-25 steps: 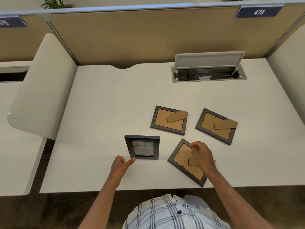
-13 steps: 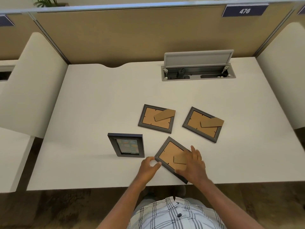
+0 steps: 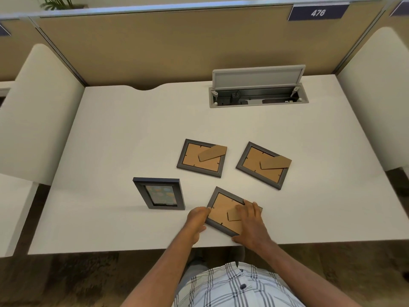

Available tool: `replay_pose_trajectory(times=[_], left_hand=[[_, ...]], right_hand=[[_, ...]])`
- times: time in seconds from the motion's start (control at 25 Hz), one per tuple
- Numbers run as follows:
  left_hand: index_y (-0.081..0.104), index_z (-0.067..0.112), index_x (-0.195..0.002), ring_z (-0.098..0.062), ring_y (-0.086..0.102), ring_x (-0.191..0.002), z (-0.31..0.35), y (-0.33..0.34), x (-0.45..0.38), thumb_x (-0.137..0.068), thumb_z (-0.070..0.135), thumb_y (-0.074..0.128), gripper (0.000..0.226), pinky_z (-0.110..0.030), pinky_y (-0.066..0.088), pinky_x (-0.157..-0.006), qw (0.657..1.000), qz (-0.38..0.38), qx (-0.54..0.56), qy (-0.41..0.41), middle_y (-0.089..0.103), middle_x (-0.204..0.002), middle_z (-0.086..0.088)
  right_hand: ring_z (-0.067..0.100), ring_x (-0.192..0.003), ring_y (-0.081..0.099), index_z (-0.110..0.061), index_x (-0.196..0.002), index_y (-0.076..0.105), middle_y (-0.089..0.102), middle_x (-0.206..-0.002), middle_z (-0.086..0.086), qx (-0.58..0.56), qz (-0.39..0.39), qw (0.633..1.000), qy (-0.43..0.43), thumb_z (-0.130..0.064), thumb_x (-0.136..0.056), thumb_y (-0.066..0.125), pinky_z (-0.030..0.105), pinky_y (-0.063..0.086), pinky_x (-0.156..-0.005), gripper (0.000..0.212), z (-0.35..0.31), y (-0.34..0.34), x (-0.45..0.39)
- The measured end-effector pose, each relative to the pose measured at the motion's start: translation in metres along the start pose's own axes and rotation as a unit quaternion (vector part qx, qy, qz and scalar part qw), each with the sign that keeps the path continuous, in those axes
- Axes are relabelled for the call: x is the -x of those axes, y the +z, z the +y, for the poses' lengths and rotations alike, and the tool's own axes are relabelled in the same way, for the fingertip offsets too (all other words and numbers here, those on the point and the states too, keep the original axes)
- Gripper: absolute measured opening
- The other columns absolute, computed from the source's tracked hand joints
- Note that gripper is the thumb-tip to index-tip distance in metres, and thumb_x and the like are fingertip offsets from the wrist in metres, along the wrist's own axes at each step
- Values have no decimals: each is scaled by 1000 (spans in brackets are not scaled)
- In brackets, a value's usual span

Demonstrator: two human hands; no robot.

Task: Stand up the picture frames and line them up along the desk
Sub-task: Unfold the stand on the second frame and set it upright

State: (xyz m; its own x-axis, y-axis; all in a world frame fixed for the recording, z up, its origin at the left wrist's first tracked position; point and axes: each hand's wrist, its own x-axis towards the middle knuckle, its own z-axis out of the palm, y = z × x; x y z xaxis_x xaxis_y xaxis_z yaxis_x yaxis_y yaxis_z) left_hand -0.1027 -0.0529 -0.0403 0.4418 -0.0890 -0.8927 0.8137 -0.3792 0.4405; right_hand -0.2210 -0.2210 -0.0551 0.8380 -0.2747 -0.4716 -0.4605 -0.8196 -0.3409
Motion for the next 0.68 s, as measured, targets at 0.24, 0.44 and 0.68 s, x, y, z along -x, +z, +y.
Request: replay_pose_trajectory(times=[0.24, 0.44, 0.68], left_hand=[[57, 16, -134, -21, 49, -114, 2, 6, -2, -99, 29, 60, 37, -36, 46, -94, 997, 39, -66, 14, 55, -138, -8], [51, 15, -137, -23, 49, -117, 2, 7, -4, -100, 30, 61, 42, -36, 44, -96, 996, 21, -83, 29, 54, -139, -9], [43, 18, -145, -30, 51, -125, -4, 14, -6, -96, 27, 66, 54, -47, 52, -105, 986, 59, -149, 55, 46, -143, -11]], right_hand=[[34, -151, 5, -29, -142, 30, 18, -158, 3, 36, 7, 998, -41, -43, -64, 83, 48, 33, -118, 95, 7, -3, 0], [37, -149, 14, -27, -149, 29, 23, -158, 6, 96, 23, 993, -65, -50, -66, 82, 52, 23, -121, 101, 5, -12, -4], [22, -143, 24, -30, -143, 40, 22, -158, 1, -112, 111, 987, -36, -28, -72, 89, 26, 45, -102, 86, -7, -31, -15]])
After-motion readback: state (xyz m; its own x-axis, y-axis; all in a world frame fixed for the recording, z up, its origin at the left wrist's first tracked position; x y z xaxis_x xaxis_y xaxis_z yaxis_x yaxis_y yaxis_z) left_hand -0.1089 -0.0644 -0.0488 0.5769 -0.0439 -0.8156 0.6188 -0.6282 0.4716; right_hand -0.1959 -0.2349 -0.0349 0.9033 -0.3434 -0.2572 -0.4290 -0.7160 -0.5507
